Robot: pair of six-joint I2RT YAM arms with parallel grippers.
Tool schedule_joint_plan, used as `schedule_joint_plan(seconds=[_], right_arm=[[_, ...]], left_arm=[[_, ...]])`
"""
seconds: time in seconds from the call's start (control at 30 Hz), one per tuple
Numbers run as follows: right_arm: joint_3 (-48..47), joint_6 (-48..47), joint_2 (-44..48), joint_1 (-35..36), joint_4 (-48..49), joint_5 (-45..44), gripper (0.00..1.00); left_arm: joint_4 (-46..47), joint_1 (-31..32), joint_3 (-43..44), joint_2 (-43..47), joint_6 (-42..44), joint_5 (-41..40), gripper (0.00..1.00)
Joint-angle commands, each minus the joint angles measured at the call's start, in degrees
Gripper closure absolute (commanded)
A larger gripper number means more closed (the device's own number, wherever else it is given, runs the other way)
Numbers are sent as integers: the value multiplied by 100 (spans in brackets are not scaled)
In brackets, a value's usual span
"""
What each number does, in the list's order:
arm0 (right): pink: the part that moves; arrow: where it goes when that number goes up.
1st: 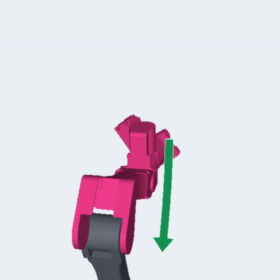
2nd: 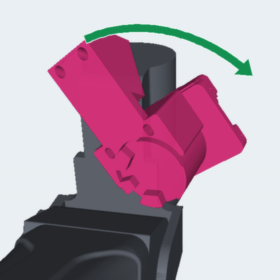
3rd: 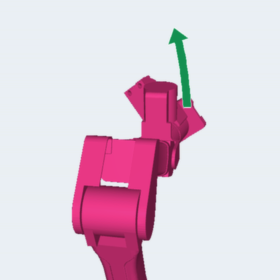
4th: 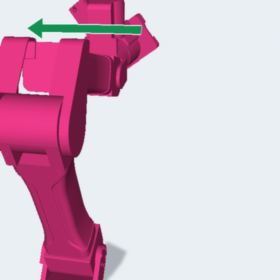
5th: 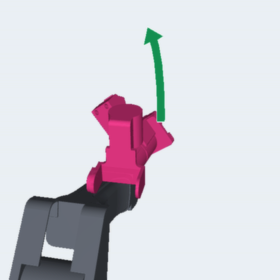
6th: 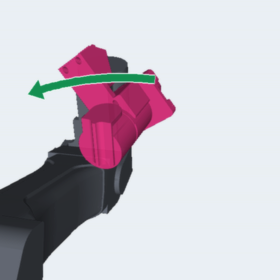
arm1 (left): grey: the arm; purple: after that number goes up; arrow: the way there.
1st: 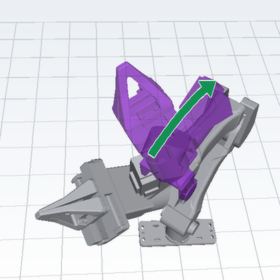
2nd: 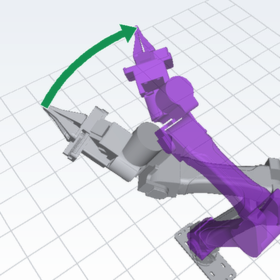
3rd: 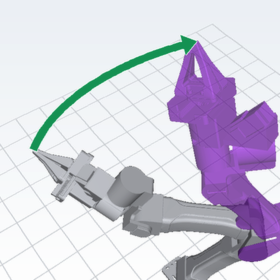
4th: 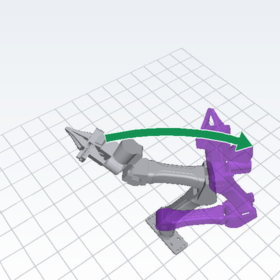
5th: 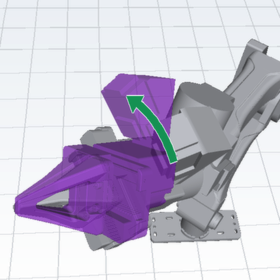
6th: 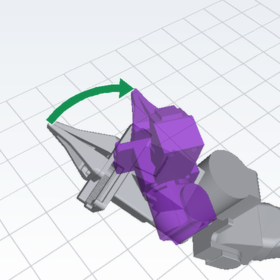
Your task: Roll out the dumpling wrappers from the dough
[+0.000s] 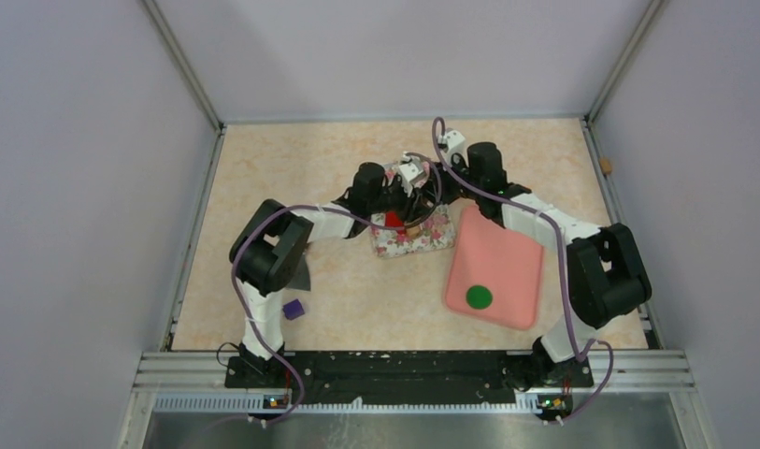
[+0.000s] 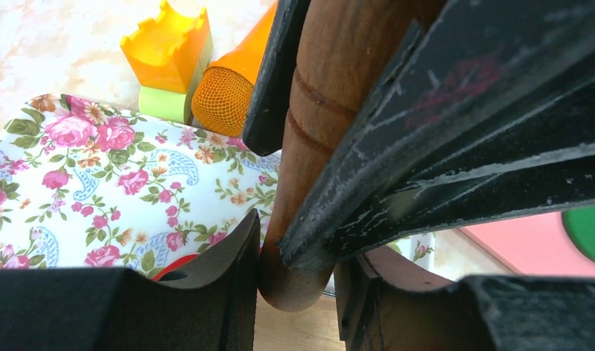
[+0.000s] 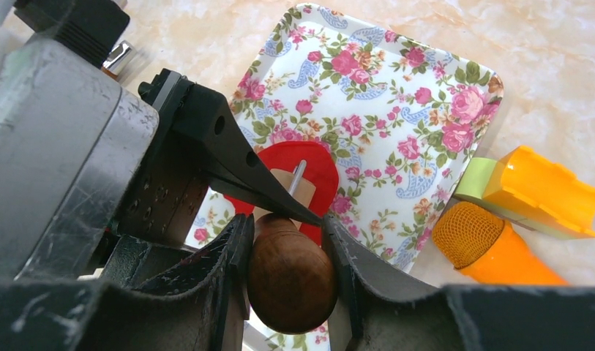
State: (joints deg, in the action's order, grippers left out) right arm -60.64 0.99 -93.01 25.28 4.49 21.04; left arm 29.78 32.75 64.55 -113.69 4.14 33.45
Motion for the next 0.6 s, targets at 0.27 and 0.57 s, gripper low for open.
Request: schedule_joint_plan(seconds=[0.27, 0.57], right_arm=[[80, -553, -232, -364, -1812, -7, 100], [79, -514, -54, -630, -1912, 301, 100]], left_arm=[[-889, 98, 821, -719, -1509, -640, 100], [-1684, -140, 476, 651, -1305, -907, 46]])
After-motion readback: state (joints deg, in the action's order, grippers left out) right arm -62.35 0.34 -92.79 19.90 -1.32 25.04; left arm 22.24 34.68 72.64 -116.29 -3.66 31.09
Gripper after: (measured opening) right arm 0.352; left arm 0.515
